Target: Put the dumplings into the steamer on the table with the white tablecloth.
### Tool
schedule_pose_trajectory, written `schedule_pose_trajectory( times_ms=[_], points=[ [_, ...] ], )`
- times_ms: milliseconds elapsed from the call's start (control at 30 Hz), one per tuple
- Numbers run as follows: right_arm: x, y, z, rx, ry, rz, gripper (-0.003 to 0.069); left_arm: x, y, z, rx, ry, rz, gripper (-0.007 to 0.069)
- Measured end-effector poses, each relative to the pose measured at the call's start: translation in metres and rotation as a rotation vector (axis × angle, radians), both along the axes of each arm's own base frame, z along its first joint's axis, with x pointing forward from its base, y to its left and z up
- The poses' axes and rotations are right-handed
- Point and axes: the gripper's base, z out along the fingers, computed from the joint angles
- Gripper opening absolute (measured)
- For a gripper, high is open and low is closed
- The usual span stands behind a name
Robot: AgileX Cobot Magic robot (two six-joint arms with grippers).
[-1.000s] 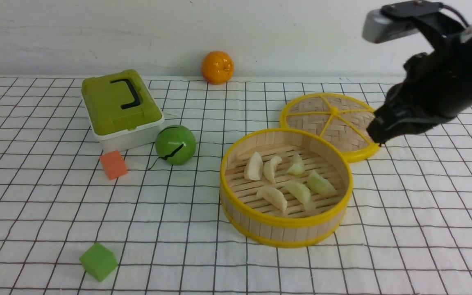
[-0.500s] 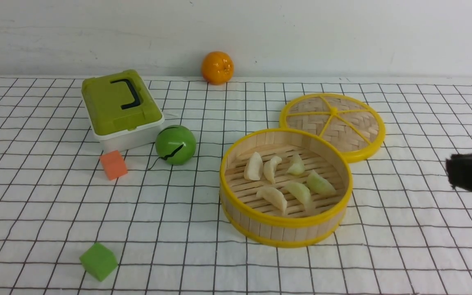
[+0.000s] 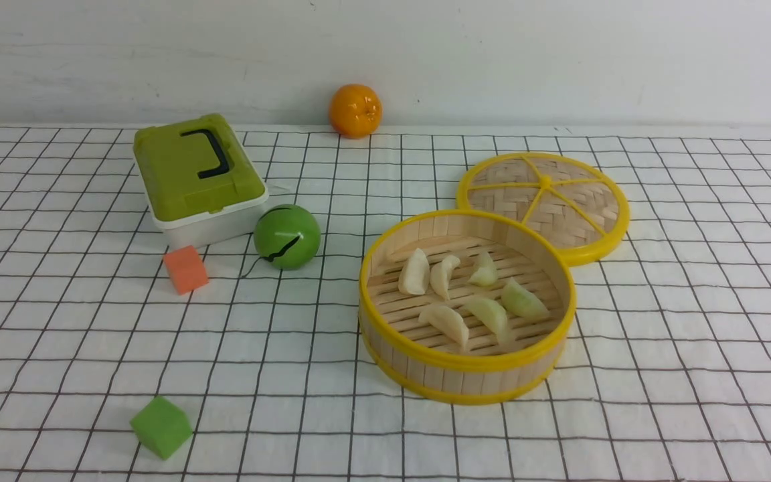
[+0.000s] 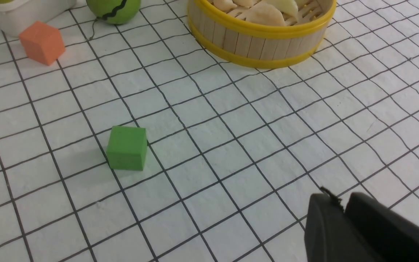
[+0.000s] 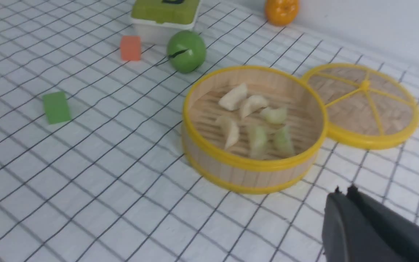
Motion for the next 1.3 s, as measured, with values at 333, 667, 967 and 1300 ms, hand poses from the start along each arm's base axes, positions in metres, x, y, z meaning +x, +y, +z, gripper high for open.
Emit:
schedule_pose_trajectory(
  times_ms=[333, 667, 967, 1300],
  points=[
    [0.013, -0.021, -0.081, 0.165, -0.193, -0.318, -0.0024, 0.0, 0.0, 0.0, 0.002, 0.0, 0.001, 0.008],
    [0.004, -0.041, -0.18, 0.159, -0.048, -0.658, -0.0024, 0.0, 0.0, 0.0, 0.003, -0.001, 0.001, 0.0093],
    [0.002, -0.039, -0.184, 0.112, 0.004, -0.61, -0.0024, 0.0, 0.0, 0.0, 0.003, -0.001, 0.001, 0.0101],
    [0.002, -0.039, -0.184, 0.118, 0.006, -0.607, -0.002, 0.0, 0.0, 0.0, 0.003, -0.001, 0.001, 0.0104]
  ],
)
